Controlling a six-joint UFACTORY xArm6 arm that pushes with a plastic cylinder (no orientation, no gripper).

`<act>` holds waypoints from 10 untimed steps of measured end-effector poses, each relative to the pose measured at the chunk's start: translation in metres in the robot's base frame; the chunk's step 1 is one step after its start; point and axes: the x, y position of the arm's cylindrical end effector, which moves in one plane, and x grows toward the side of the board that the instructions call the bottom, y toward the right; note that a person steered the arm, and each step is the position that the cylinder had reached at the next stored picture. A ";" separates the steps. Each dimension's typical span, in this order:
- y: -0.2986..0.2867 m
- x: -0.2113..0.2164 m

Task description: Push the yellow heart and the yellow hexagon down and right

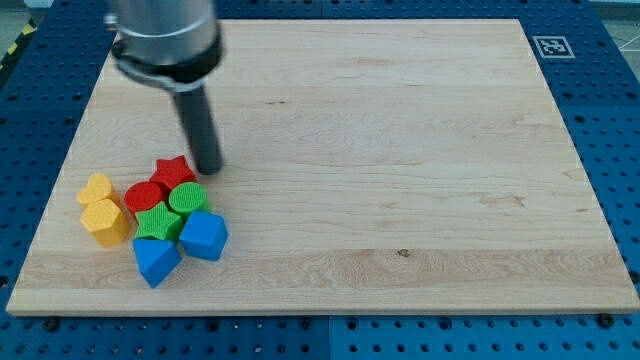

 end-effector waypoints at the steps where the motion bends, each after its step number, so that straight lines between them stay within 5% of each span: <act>1: -0.054 0.000; 3: -0.114 0.000; 8: -0.118 0.082; 10: -0.118 0.064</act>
